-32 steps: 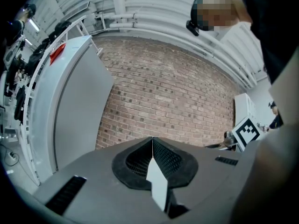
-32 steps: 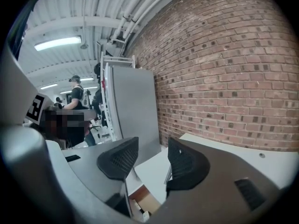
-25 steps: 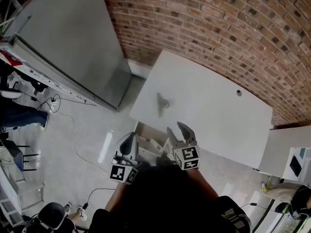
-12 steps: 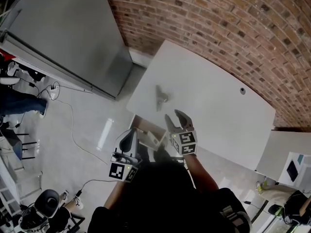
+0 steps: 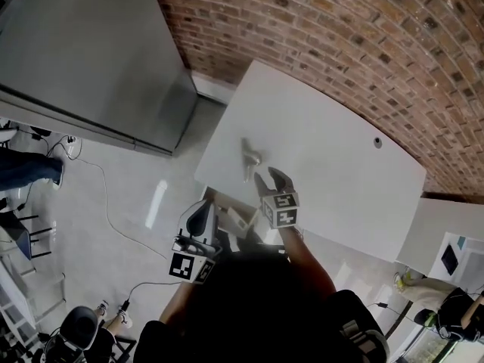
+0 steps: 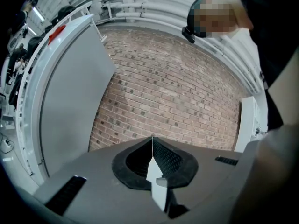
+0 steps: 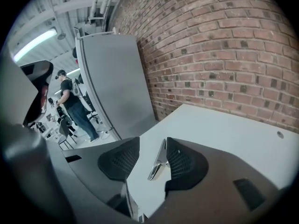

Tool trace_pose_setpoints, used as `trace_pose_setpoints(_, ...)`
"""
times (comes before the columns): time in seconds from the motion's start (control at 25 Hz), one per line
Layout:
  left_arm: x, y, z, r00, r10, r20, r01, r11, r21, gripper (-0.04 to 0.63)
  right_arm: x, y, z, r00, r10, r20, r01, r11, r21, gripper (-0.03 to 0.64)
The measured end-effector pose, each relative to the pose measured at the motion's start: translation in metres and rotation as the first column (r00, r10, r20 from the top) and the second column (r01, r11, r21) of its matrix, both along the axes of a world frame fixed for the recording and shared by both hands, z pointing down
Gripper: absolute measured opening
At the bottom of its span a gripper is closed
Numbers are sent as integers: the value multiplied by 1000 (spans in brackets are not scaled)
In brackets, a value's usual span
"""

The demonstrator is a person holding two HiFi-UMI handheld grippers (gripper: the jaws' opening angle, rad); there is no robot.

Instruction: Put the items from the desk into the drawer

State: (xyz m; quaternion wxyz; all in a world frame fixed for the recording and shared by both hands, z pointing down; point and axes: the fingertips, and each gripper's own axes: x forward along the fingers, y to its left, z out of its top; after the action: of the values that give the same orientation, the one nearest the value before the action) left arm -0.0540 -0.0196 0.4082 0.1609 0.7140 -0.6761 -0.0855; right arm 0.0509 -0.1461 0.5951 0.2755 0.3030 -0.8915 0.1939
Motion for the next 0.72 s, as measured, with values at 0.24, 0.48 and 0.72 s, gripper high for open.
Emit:
trace_pose_setpoints(0.24,-24,-26,4,1000,17,-22,-17,1000,7,5,-8,-23,52,996,59,-67,-64,995,-79,173)
trace_pose_setpoints(0.48,-46,-37,23,1000,12,2,-12,999,-39,5,-14,-39,97,988,82,-132,-104,980,-170,170)
trace_pose_setpoints(0.72,-58,-47,25,1000,4,10,-4,1000,-10,5,-15,-44,131,978,139,-156,-177,946,-273,170)
